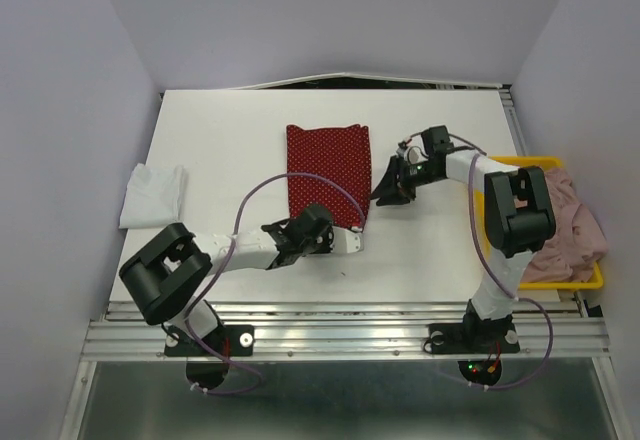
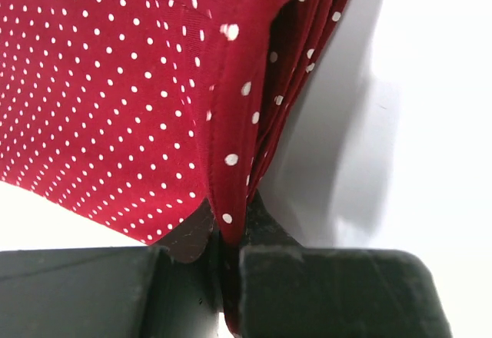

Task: Fold and stack the skirts
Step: Fold the skirt

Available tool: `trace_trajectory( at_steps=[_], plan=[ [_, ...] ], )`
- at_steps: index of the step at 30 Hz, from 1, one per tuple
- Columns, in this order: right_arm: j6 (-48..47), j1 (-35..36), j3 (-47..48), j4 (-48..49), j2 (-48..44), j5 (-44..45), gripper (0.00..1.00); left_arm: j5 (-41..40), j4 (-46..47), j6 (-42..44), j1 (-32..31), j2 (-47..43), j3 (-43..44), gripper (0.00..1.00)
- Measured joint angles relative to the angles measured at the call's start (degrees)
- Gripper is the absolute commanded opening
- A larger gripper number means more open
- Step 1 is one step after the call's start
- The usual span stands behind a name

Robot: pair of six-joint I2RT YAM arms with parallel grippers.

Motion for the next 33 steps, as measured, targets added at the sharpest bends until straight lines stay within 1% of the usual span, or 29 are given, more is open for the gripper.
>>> trace_trajectory(
  at_steps=[2, 4, 5, 7, 9, 12, 14, 15, 16, 19, 22, 24, 25, 26, 27, 29, 31, 32, 33],
  plan=[
    [-9.5, -2.6, 7.8, -8.4, 0.4, 1.3, 0.40, 1.7, -4.7, 0.0, 0.0, -1.5, 1.2, 0.00],
    [-16.4, -4.7, 14.6, -12.9, 1.0, 2.2, 0.41, 3.5, -9.1, -0.1, 0.0, -2.4, 2.6, 0.00],
    [-18.2, -5.6, 17.2, -14.1, 1.3, 2.6, 0.41, 4.6, -11.5, -0.2, 0.0, -2.7, 3.4, 0.00],
    [-19.6, -6.6, 20.9, -14.3, 1.5, 2.5, 0.41, 6.6, -15.8, -0.6, -0.1, -2.8, 4.8, 0.00],
    [-19.7, -6.4, 23.9, -13.2, 2.0, 1.9, 0.45, 8.9, -20.2, -1.3, -0.1, -2.8, 6.5, 0.00],
    [-19.5, -3.8, 28.4, -11.3, 5.3, 1.2, 0.53, 12.1, -26.0, -2.4, -0.1, -2.8, 9.2, 0.00],
    [-19.2, -1.0, 32.7, -9.3, 9.7, 1.4, 0.61, 14.1, -29.0, -3.3, -0.3, -2.8, 10.9, 0.00],
    [-19.2, 0.0, 34.1, -8.2, 11.4, 1.6, 0.62, 15.0, -30.4, -3.8, -0.4, -2.9, 11.6, 0.00],
    [-19.3, 1.3, 35.8, -7.2, 13.6, 2.3, 0.65, 15.8, -31.5, -4.1, -0.6, -3.0, 11.9, 0.00],
    [-20.3, 4.5, 40.4, -4.6, 19.1, 4.8, 0.71, 18.1, -34.8, -4.8, -1.1, -3.7, 12.3, 0.00],
    [-22.9, 6.4, 46.9, -3.9, 24.4, 8.6, 0.73, 20.3, -37.6, -5.0, -1.5, -4.3, 12.3, 0.00],
    [-25.3, 6.9, 50.5, -3.3, 27.0, 10.7, 0.73, 21.6, -39.1, -5.0, -1.6, -4.7, 12.3, 0.00],
    [-26.7, 7.1, 51.6, -2.8, 27.9, 12.0, 0.71, 22.1, -39.6, -5.0, -1.7, -4.9, 12.3, 0.00],
    [-29.2, 7.5, 52.3, -2.4, 28.6, 13.5, 0.67, 22.7, -40.5, -5.0, -1.8, -5.2, 12.3, 0.00],
    [-29.6, 7.6, 52.4, -2.4, 28.8, 13.8, 0.66, 23.0, -41.2, -5.0, -1.9, -5.4, 12.4, 0.00],
    [-33.6, 7.9, 52.4, -2.7, 29.2, 14.8, 0.60, 23.9, -42.7, -5.1, -2.0, -5.9, 13.1, 0.00],
    [-36.3, 8.3, 52.0, -3.0, 29.2, 14.8, 0.55, 24.5, -43.8, -5.2, -2.0, -6.3, 13.9, 0.00],
    [-38.1, 8.8, 51.5, -3.4, 29.2, 14.7, 0.49, 24.6, -44.5, -5.2, -2.0, -6.4, 14.4, 0.00],
    [-39.8, 9.1, 51.1, -3.7, 29.2, 14.5, 0.46, 24.9, -45.3, -5.4, -2.0, -6.5, 15.3, 0.00]
  ],
)
